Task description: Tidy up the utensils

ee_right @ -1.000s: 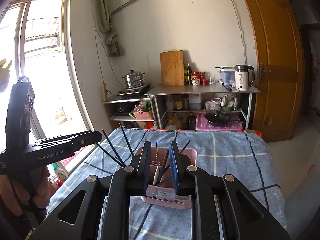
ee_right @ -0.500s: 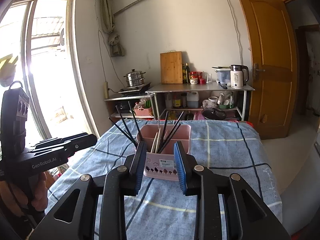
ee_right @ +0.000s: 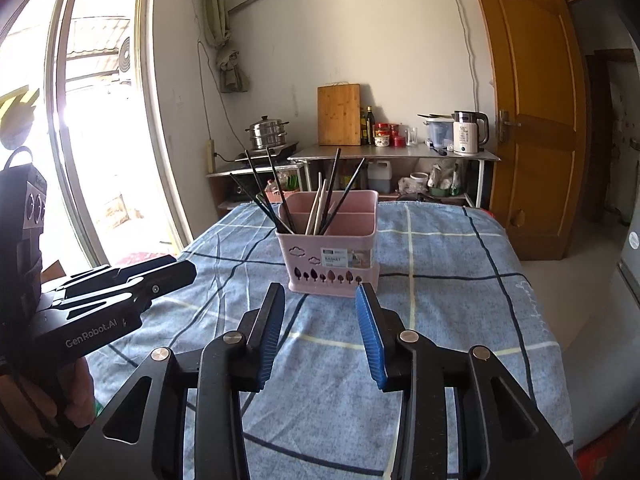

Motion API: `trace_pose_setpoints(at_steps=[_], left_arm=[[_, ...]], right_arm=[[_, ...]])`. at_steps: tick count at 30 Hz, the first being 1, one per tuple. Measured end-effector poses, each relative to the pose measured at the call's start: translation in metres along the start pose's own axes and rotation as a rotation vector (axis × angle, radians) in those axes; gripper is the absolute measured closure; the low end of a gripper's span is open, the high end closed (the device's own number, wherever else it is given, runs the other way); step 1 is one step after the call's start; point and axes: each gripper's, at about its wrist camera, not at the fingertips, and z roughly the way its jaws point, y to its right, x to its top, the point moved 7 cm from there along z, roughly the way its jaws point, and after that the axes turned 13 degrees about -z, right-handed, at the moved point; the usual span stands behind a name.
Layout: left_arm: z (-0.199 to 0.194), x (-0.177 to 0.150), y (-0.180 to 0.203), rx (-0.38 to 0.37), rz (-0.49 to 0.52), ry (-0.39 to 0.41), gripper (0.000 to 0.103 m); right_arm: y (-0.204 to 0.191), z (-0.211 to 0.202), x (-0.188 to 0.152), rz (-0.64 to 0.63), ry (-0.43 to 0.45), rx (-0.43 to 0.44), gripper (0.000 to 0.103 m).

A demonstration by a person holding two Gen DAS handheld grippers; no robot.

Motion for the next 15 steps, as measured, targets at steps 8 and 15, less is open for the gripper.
trace_pose_setpoints(at_steps=[8,15], left_arm=[[-0.011,-0.032,0.004,0.007,0.038,-0.007,0.074],[-0.012,-0.043,0.000,0.004,0.030,-0.022,0.074]], right_arm=[[-0.008,-0.004,-0.026,0.012,-0.031,0.008,0.064],[-0.013,-0.009,-0.031,0.006,-0.029,0.011,0.064]])
